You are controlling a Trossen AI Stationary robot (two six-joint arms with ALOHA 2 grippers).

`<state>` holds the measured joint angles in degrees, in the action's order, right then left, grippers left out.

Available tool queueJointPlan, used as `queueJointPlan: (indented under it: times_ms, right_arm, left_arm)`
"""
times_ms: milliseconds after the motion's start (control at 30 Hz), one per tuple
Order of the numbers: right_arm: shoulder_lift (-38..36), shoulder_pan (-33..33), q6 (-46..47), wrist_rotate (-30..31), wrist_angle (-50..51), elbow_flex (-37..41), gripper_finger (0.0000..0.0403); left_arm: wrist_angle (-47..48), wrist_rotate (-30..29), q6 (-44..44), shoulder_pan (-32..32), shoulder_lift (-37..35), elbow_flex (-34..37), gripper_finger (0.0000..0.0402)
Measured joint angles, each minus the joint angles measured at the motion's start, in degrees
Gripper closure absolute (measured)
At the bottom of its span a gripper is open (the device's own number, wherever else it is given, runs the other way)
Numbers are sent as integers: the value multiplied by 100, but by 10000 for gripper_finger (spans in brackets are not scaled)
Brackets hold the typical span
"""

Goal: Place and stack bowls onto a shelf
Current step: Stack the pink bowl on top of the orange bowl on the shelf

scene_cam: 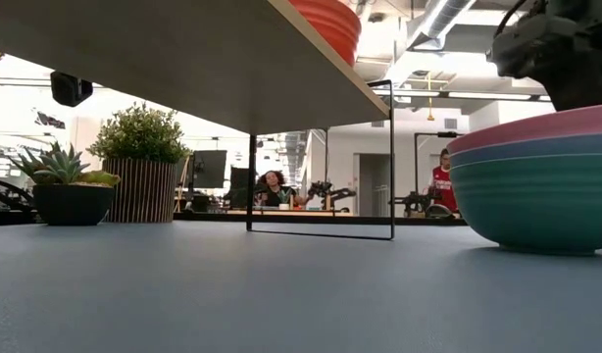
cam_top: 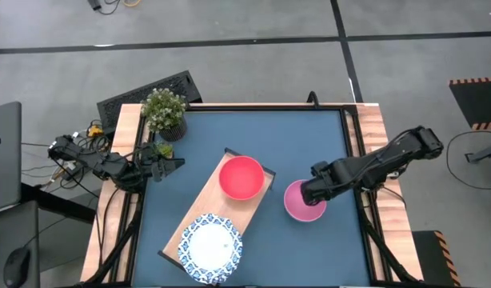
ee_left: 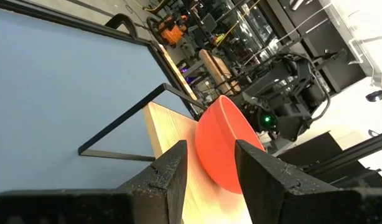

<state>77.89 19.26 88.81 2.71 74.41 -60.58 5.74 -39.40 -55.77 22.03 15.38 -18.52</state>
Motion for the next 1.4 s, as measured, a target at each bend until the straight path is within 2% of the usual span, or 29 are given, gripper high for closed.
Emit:
queueJointPlan:
  times_ms: [233, 467, 633, 1067, 1233, 1400]
  right_arm:
    - [247, 9, -134, -409, -140, 0, 272]
    - [376, 1, -202, -550, -199, -15, 375]
    - [253, -35, -178, -586, -156, -113, 376]
    - [-754, -295, -168, -563, -118, -332, 376]
    - [-1169, -382, -168, -524, -548, -332, 376]
    - [-1416, -580, -291, -64, -874, -778, 376]
  left_arm:
    - [2, 0, 0, 1, 0, -1, 281]
    - [4, 2, -88, 1, 0, 0, 281]
    - [2, 13, -96, 1, 0, 0, 281]
    - [2, 84, -103, 1, 0, 0, 281]
    - [15, 198, -94, 1, 0, 0, 281]
    - [100, 201, -101, 1, 0, 0, 281]
